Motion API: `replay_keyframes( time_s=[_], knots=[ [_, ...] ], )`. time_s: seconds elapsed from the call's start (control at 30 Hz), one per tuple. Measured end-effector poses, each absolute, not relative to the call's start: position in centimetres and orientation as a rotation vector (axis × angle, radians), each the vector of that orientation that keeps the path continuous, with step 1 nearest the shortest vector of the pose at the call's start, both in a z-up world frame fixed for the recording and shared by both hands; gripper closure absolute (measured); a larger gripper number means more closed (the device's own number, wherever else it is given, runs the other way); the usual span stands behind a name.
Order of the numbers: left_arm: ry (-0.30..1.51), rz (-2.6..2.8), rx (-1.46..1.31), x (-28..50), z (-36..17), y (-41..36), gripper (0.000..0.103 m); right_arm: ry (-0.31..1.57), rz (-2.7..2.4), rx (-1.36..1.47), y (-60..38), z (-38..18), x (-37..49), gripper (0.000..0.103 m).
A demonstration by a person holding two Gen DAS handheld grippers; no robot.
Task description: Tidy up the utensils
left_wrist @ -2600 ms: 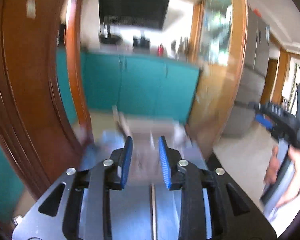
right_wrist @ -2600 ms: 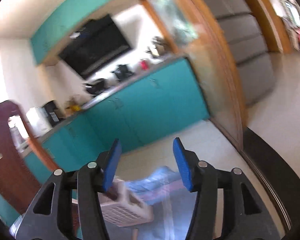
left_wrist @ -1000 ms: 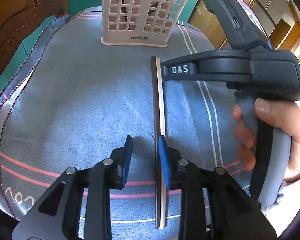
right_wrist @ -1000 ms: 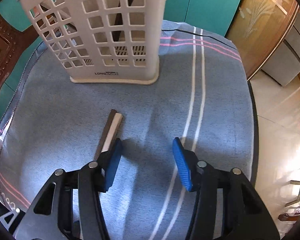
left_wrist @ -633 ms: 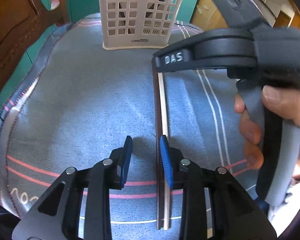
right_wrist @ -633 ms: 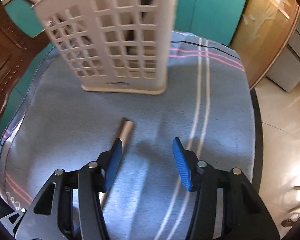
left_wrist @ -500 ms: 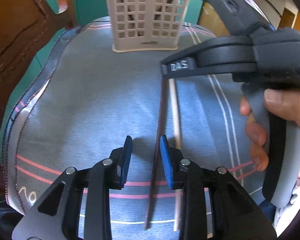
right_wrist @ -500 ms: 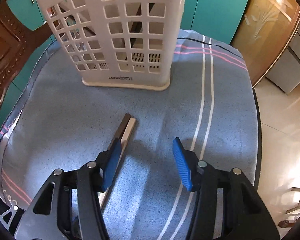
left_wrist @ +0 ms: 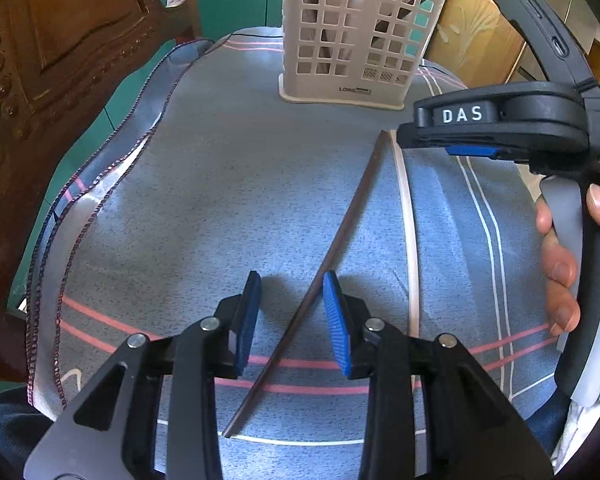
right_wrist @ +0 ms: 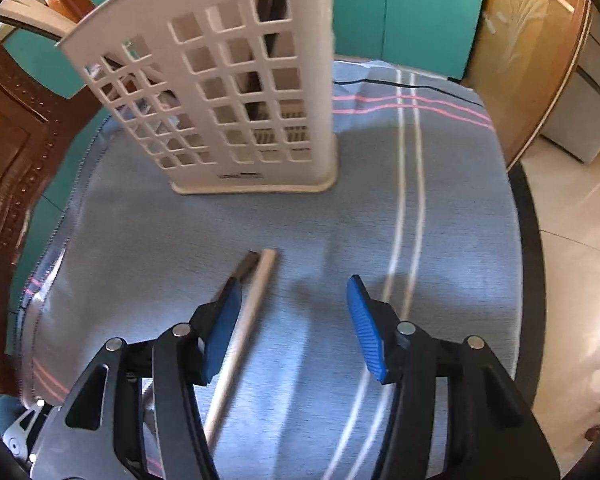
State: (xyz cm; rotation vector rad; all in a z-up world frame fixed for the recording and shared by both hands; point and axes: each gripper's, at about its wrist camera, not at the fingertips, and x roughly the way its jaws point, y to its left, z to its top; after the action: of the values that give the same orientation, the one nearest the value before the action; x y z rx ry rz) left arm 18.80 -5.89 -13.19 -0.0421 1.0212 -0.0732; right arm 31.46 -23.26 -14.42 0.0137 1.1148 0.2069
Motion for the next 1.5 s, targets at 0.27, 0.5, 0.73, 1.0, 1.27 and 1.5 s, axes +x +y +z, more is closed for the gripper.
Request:
replay_keyframes(
  time_s=[0.27, 0.5, 0.73, 1.0, 1.27, 1.5],
  knots=[
    [1.021, -0.086, -0.019, 19.1, -13.5, -6.7, 0.069, 1.123, 0.163, -0.121, -20.7, -15.7, 31.3, 0.051],
    [1.03, -0.069, 0.015, 18.5, -13.4, -6.8, 0.089, 1.136, 0.179, -0.145, -20.0, -15.3, 31.0, 0.091],
    [1.063, -0.082, 0.008, 17.6, -13.4, -6.0, 0.09, 1.162, 0.162, -0.118, -21.4, -15.3, 31.5, 0.094],
    [1.063, -0.105, 0.037, 21.4, -13.6, -7.3, 0.071, 1.161, 0.167, -0.042, -24.4, -15.2, 33.1, 0.087],
    [1.052, -0.095, 0.076, 24.3, -13.7, -8.9, 0.071, 1.163, 0.166, -0.043, -24.8, -15.5, 33.7, 0.079],
    [1.06, -0.071, 0.037, 23.0, -13.6, -7.9, 0.093, 1.154, 0.167, -0.046, -24.5, -15.6, 33.0, 0.07]
  ],
)
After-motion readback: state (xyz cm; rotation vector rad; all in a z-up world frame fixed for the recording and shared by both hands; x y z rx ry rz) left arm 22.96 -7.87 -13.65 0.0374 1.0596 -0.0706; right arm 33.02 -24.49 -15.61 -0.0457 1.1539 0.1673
